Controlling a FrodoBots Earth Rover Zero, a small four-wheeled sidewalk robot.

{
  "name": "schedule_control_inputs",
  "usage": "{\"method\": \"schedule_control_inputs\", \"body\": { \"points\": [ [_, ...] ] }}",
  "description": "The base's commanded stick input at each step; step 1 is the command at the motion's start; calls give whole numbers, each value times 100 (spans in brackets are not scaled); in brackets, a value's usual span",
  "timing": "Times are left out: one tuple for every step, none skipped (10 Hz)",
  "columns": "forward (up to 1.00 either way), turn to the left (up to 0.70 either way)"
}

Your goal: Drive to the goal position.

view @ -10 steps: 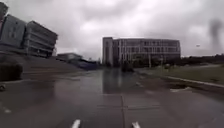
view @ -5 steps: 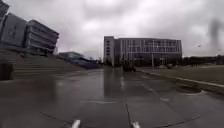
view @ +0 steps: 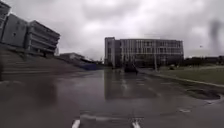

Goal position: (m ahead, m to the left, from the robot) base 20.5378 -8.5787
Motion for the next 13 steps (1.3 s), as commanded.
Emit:
{"method": "schedule_control_inputs", "body": {
  "points": [
    [100, 0],
    [100, -1],
    [100, -2],
    [100, -2],
    [100, -1],
    [100, 0],
    [100, 0],
    [100, 0],
    [100, 0],
    [100, 0],
    [100, 0],
    [100, 0],
    [100, 0]
  ]
}}
